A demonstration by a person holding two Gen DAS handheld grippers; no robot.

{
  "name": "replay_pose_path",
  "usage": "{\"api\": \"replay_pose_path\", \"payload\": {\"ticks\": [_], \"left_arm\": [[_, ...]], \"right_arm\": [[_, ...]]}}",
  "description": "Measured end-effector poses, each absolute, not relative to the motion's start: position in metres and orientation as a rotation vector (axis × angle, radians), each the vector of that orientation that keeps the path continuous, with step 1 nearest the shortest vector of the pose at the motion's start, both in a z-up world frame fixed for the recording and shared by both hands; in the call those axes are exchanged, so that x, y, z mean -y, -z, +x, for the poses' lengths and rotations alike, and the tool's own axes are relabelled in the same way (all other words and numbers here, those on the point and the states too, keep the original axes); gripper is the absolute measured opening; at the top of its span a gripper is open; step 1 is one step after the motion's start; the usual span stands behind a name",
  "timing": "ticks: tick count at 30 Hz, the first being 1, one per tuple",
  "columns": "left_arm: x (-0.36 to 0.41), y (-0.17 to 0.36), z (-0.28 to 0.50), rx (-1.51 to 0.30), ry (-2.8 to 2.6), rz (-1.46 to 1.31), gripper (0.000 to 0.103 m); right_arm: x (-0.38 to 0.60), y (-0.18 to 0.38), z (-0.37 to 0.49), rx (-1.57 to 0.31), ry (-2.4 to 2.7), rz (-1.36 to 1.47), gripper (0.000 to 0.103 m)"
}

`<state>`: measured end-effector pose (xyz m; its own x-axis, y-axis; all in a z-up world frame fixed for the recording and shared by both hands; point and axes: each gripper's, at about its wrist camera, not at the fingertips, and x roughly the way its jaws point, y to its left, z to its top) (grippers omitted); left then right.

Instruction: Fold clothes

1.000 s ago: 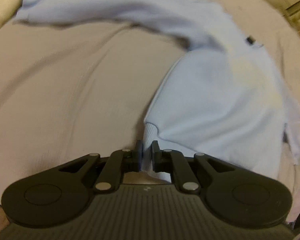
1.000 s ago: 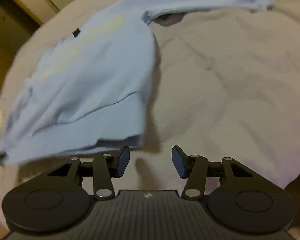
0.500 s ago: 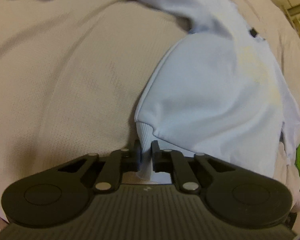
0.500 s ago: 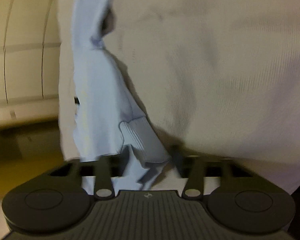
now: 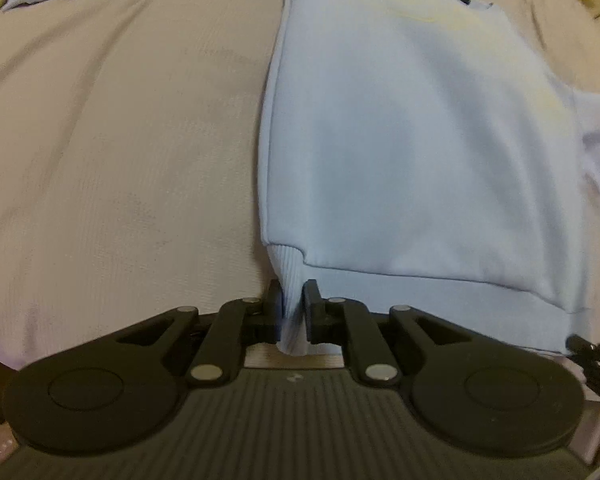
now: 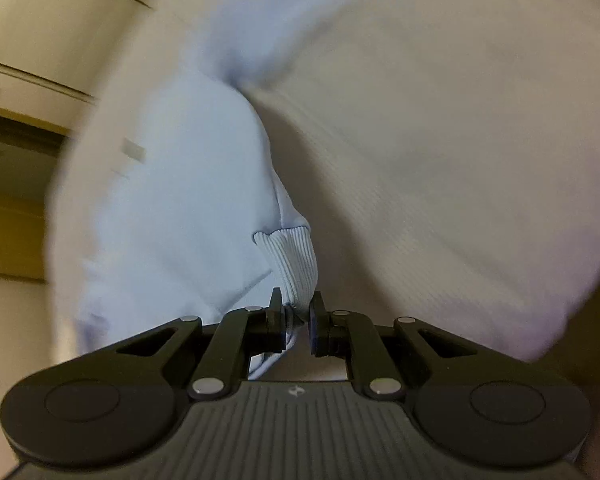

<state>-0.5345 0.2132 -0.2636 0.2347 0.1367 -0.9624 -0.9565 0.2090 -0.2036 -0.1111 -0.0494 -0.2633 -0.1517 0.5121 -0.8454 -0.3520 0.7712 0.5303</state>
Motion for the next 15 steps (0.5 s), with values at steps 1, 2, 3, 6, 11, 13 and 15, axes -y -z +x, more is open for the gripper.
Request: {"api": "replay_pose_path", "payload": {"ticks": [1, 2, 3, 6, 11, 13, 15], "left_arm": [[-0.212, 0.263, -0.533, -1.026, -0.988, -1.038, 0.012], [-0.211, 0.258, -0.530, -1.042, -0.994, -1.009, 0.012], [-0.208, 0.252, -0.528, -1.054, -1.003, -0.969, 0.016], [-0.198, 0.237, -0.529, -1.045, -1.051, -0.931, 0.018], [-0.185, 0.249, -0.513, -1.028, -1.064, -1.021, 0.025], [-0.187, 0.263, -0.509, -1.133, -1.062, -1.034, 0.021], [-0.185, 0.259, -0.517, -1.116, -1.075, -1.072, 0.021]], "right_arm": [[0.044, 0.272, -0.117, -1.574, -0.748, 0.067, 0.013], [0.040, 0.275, -0.123, -1.580, -0.746, -0.001, 0.022], [0.037, 0.274, -0.127, -1.584, -0.734, -0.073, 0.037], [0.031, 0.252, -0.135, -1.477, -0.754, -0.235, 0.042], [0.014, 0.213, -0.138, -1.231, -0.832, -0.331, 0.042], [-0.010, 0.228, -0.134, -1.271, -0.842, -0.394, 0.042], [-0.021, 0.245, -0.134, -1.335, -0.770, -0.514, 0.039]]}}
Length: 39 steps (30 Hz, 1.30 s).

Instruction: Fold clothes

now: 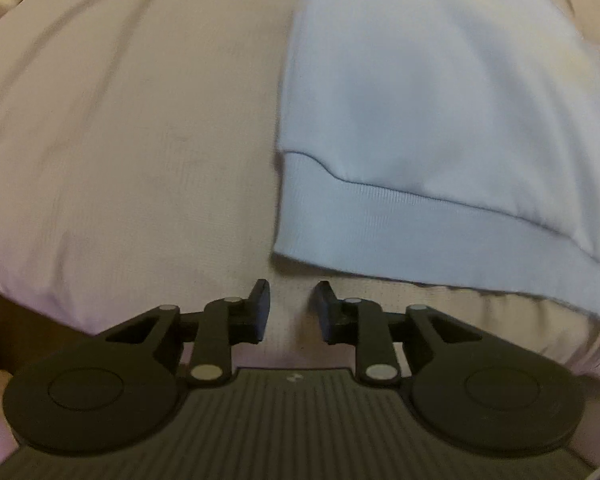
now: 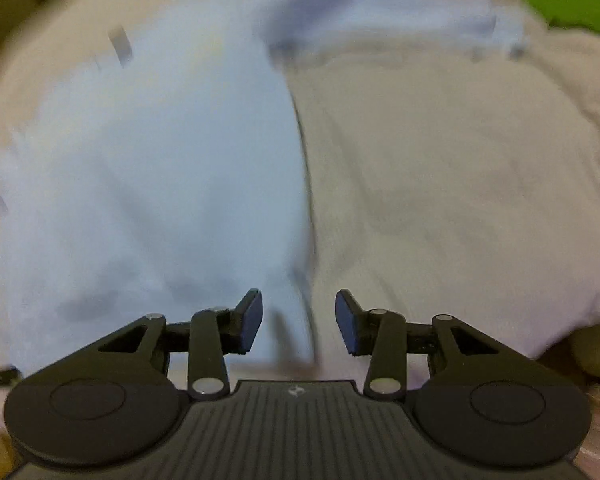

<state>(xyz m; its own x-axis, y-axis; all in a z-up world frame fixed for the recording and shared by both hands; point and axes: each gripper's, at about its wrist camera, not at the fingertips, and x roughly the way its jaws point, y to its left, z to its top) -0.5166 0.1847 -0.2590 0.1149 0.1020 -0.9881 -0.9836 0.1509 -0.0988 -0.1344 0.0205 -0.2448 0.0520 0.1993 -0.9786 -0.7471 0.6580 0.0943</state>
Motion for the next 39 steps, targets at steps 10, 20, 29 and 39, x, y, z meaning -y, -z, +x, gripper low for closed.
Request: {"api": "replay_pose_path", "payload": {"ticks": [10, 20, 29, 39], "left_arm": [[-0.288, 0.229, -0.598, -0.831, -1.309, -1.213, 0.030], [-0.408, 0.235, -0.711, -0.498, -1.540, -1.344, 0.040], [-0.503, 0.290, -0.776, -0.359, -1.774, -1.395, 0.044], [-0.509, 0.190, -0.736, -0.402, -1.711, -0.840, 0.015]], "right_arm": [[-0.123, 0.206, -0.169, -1.266, -0.927, -0.376, 0.055], [-0.258, 0.247, -0.230, -1.361, -1.032, -0.442, 0.051], [-0.313, 0.270, -0.243, -1.412, -1.014, -0.539, 0.055], [-0.320, 0.276, -0.247, -1.440, -1.006, -0.614, 0.065]]}}
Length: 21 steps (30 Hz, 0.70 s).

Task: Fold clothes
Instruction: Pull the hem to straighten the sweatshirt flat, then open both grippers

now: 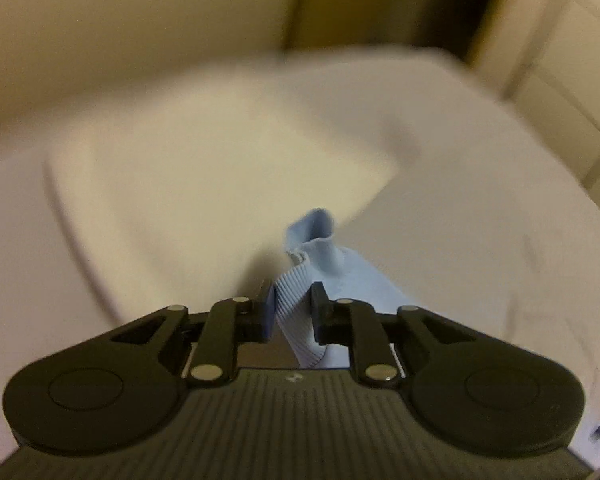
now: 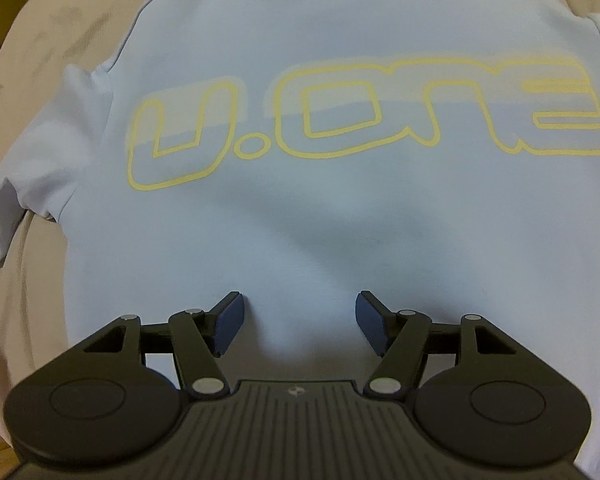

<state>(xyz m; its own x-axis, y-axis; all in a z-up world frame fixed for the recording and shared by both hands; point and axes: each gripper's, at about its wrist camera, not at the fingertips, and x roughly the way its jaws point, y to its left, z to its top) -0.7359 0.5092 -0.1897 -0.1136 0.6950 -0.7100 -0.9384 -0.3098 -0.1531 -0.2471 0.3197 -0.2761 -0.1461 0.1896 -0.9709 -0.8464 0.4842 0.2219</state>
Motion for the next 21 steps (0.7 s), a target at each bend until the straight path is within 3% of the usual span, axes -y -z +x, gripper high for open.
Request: {"api": "replay_pose_path", "payload": {"ticks": [3, 5, 9, 12, 17, 18, 19, 21], "left_arm": [[-0.500, 0.158, -0.727, -0.484, -1.692, -0.543, 0.018], [-0.510, 0.176, -0.734, -0.572, -1.696, -0.559, 0.019], [-0.535, 0.263, -0.749, -0.837, -1.718, -0.685, 0.021], [-0.530, 0.276, -0.729, -0.938, -1.748, -0.545, 0.027], [-0.518, 0.241, -0.722, -0.907, -1.899, -0.646, 0.030], [-0.513, 0.231, -0.721, -0.893, -1.947, -0.668, 0.040], [-0.506, 0.226, -0.721, -0.894, -1.991, -0.687, 0.043], [-0.489, 0.214, -0.708, -0.862, -1.957, -0.774, 0.039]], "right_arm": [[-0.322, 0.275, -0.246, -1.446, -1.003, -0.615, 0.065], [-0.325, 0.276, -0.247, -1.445, -1.004, -0.618, 0.065], [-0.327, 0.276, -0.250, -1.439, -1.021, -0.621, 0.067], [-0.324, 0.273, -0.251, -1.431, -1.044, -0.625, 0.067], [-0.302, 0.258, -0.227, -1.445, -1.026, -0.529, 0.071], [-0.294, 0.254, -0.218, -1.447, -1.013, -0.498, 0.072], [-0.286, 0.249, -0.209, -1.447, -1.000, -0.464, 0.073], [-0.262, 0.238, -0.183, -1.438, -0.963, -0.386, 0.074]]}}
